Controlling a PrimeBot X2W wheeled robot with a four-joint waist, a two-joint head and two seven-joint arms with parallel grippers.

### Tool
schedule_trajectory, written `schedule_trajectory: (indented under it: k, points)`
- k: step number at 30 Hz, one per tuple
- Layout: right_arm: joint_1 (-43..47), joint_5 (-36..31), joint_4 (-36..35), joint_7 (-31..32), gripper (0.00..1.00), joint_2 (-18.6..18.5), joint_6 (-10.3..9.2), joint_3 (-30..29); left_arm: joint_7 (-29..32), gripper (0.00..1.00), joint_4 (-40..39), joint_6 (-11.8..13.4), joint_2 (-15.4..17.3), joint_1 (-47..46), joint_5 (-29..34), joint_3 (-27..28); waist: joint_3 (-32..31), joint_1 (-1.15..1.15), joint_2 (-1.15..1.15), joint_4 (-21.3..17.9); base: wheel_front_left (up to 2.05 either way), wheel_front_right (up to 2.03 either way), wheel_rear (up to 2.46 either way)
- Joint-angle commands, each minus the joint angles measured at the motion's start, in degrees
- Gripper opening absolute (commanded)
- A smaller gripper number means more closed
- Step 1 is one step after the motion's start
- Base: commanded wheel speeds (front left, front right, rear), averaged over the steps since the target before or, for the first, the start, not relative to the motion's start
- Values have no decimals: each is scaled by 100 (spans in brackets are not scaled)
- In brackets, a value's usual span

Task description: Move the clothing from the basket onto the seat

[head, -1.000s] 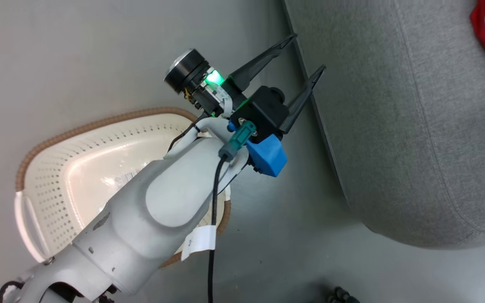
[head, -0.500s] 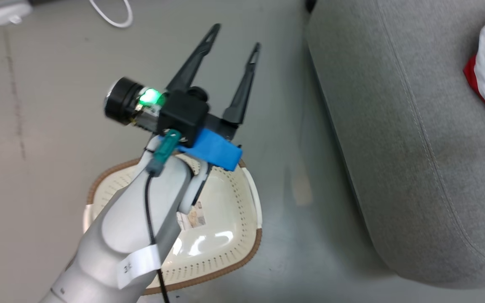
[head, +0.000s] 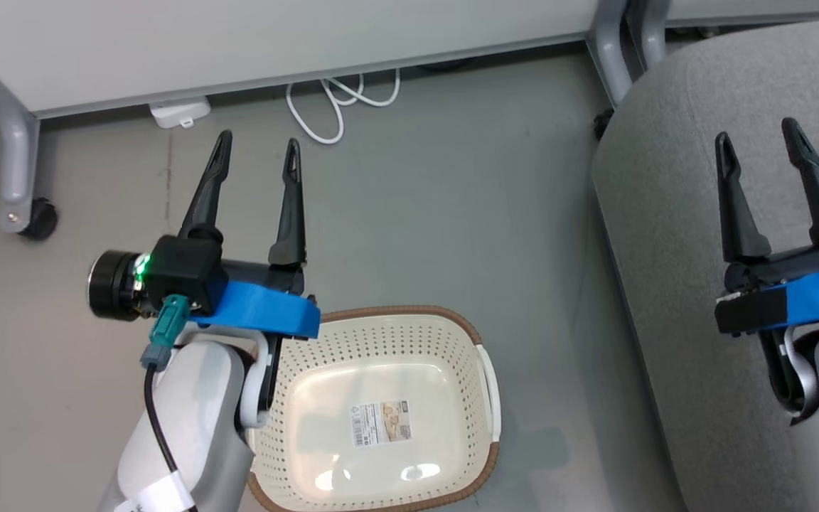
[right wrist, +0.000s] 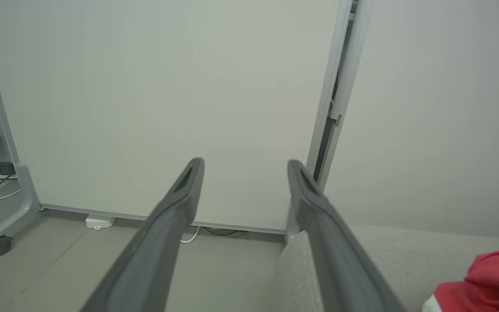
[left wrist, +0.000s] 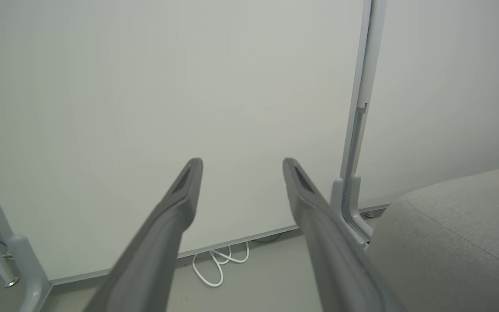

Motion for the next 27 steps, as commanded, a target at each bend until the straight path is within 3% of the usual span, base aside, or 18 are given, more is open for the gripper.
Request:
schedule_trajectory:
  k: [1, 14, 27]
  points:
    - [190, 19, 63, -2, 100, 54, 1, -26, -15, 100, -33, -53, -36, 198, 51, 147, -291, 1, 0, 230, 0, 0, 0]
    - [1136, 27, 292, -2, 100, 423, 1, -286, -15, 100, -58, -420, -199, 1337, 365, 995, -996, 1, 0, 326, 0, 0, 0]
    - [1871, 4, 400, -2, 100, 697, 1, -352, -15, 100, -20, -704, -289, 2026, 593, 1274, -1486, 1, 0, 304, 0, 0, 0]
